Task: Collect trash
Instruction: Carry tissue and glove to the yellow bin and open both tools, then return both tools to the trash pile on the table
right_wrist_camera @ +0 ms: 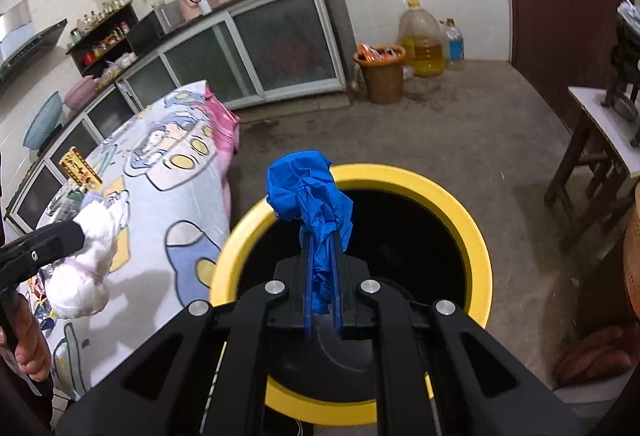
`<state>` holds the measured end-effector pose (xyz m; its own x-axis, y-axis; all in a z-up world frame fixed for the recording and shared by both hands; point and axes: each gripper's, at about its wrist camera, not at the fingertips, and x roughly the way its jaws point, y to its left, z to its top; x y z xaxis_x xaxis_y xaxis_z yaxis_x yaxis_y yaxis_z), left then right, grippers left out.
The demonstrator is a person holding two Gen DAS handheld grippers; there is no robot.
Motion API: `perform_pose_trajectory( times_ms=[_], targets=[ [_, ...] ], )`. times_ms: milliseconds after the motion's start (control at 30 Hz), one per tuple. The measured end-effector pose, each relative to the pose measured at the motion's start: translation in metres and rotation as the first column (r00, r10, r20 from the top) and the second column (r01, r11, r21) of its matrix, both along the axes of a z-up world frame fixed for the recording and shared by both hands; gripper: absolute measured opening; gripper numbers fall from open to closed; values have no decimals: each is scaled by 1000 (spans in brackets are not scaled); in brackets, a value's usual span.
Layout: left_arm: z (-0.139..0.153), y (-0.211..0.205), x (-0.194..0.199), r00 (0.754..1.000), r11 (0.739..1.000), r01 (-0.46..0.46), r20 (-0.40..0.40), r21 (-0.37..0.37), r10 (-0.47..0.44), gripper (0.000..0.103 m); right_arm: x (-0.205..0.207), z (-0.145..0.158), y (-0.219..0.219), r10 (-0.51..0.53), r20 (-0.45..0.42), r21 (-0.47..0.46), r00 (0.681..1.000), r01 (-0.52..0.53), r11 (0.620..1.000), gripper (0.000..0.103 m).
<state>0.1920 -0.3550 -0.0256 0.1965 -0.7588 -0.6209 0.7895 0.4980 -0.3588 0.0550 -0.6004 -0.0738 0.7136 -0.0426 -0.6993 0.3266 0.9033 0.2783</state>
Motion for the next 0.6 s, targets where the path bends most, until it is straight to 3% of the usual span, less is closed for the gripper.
perform_pose_trajectory(
  times_ms=[300,333,367,400,433,467,600],
  targets=[
    [-19,-38,8,1000,1000,16,-22,24,-15,34,6,-19,-20,-47,-45,10,998,47,999,9],
    [-20,-39,8,1000,1000,10,-18,27,-10,42,8,-20,-23,-55,-54,7,997,55,998,12],
    [-20,-40,9,1000,1000,3,-18,22,-2,60,8,-21,-26,-77,-62,-2,995,77,997,18],
    [-20,-38,10,1000,1000,-13,-15,15,13,71,8,-23,-29,-91,-68,-7,994,90,996,23],
    [-19,-34,11,999,999,-42,-6,5,42,84,7,-23,-32,-103,-67,-9,992,103,995,39],
    [-18,-32,12,999,999,-50,-5,-4,50,85,5,-24,-34,-116,-60,-10,991,115,993,55],
    [-15,-14,19,997,997,-78,-29,-23,78,87,0,-24,-40,-137,-67,-28,988,136,990,57]
  ],
)
